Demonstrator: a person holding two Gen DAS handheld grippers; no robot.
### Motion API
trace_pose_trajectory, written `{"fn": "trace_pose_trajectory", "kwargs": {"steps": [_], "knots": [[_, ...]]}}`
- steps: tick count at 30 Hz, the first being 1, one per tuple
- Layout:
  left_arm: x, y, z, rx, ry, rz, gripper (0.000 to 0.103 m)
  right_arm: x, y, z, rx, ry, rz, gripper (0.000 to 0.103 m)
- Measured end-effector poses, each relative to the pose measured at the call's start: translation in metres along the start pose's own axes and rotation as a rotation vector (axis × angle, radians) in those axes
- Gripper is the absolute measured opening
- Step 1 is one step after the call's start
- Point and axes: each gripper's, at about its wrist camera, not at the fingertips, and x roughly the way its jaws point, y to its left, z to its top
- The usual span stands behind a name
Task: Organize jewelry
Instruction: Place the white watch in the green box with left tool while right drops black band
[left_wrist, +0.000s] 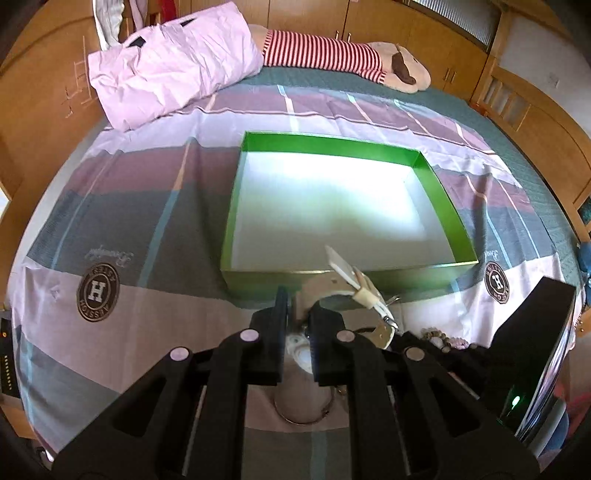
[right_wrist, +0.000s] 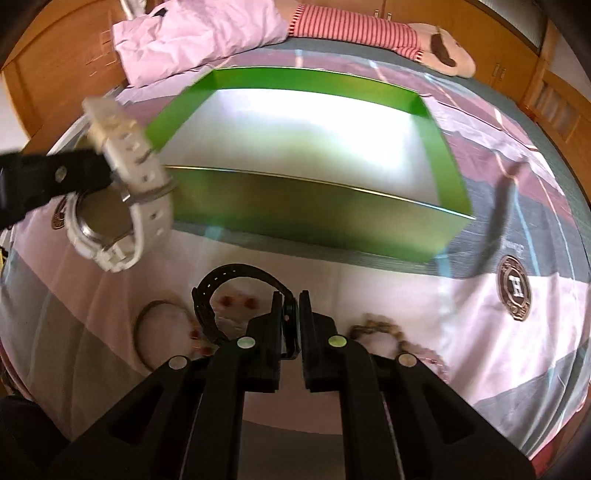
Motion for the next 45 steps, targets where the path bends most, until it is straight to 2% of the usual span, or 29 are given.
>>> {"fn": "trace_pose_trajectory", "kwargs": {"steps": [6, 14, 17, 19, 25, 29, 31, 37, 38, 41, 45], "knots": [[-0.014, 0.018, 0.012, -0.015, -0.071, 0.030, 0.010, -0.018, -0.006, 0.015, 0.023, -0.058, 0.030, 0.009], [-0.015, 0.057, 0.042, -0.069, -0.127, 0.023, 0.010, -0.058, -0.047, 0.056, 0.076, -0.214, 0.028, 0.009], [0.003, 0.060, 0.052, -0.092, -0.081, -0.045, 0.010, -0.053, -0.063, 0.071, 0.077, -0.230, 0.039, 0.009], [0.009, 0.054, 0.055, -0.088, -0.086, -0.074, 0.010, -0.047, -0.071, 0.076, 0.060, -0.239, 0.032, 0.009], [0.022, 0.020, 0.060, -0.001, -0.153, -0.011, 0.010, -0.020, -0.100, 0.081, 0.082, -0.220, 0.049, 0.009], [0.033, -0.002, 0.057, 0.113, -0.188, 0.102, 0.010, 0.006, -0.112, 0.074, 0.108, -0.180, 0.062, 0.009], [0.040, -0.009, 0.057, 0.138, -0.186, 0.109, 0.010, 0.019, -0.114, 0.074, 0.112, -0.139, 0.073, 0.009], [0.058, -0.025, 0.056, 0.190, -0.157, 0.129, 0.010, 0.030, -0.110, 0.077, 0.063, -0.123, 0.054, 0.009], [0.060, -0.025, 0.055, 0.194, -0.152, 0.130, 0.010, 0.030, -0.111, 0.077, 0.065, -0.123, 0.055, 0.011], [0.066, -0.031, 0.050, 0.217, -0.134, 0.161, 0.012, 0.026, -0.113, 0.078, 0.072, -0.129, 0.070, 0.025], [0.062, -0.034, 0.047, 0.229, -0.142, 0.167, 0.019, 0.007, -0.113, 0.078, 0.074, -0.174, 0.079, 0.036]]}}
